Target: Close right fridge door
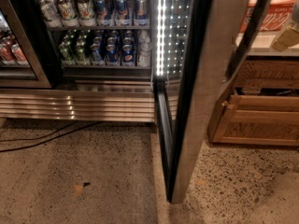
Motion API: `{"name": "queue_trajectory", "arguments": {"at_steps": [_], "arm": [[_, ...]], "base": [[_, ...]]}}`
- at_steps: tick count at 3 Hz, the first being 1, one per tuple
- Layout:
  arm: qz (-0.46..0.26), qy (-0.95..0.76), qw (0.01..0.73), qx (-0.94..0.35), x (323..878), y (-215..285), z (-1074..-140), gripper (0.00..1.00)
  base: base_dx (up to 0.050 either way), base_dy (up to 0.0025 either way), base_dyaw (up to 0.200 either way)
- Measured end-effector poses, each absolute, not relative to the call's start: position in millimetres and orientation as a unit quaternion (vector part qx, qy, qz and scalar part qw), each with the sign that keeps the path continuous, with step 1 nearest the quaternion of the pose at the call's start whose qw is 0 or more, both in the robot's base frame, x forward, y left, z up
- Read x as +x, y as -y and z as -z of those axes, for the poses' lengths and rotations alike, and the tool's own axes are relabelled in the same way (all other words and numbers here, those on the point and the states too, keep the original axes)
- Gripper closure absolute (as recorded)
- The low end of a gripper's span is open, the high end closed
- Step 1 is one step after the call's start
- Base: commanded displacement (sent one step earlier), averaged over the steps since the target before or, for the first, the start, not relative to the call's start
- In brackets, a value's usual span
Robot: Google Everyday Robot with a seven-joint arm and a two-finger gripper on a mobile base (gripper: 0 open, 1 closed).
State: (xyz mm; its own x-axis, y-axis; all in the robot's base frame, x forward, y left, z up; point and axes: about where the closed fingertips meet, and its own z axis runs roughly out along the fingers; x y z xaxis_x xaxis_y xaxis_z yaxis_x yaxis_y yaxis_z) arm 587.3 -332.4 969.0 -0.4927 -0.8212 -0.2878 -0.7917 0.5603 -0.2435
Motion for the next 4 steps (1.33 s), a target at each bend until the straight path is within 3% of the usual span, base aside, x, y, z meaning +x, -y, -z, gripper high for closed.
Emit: {"name": "queue_trajectory", "arguments": {"at_steps": [4], "arm": [[0.008,-0.820,0.235,-0.521,622,307,-956,1.00]], "base": [[0.000,0.00000,0.000]]}}
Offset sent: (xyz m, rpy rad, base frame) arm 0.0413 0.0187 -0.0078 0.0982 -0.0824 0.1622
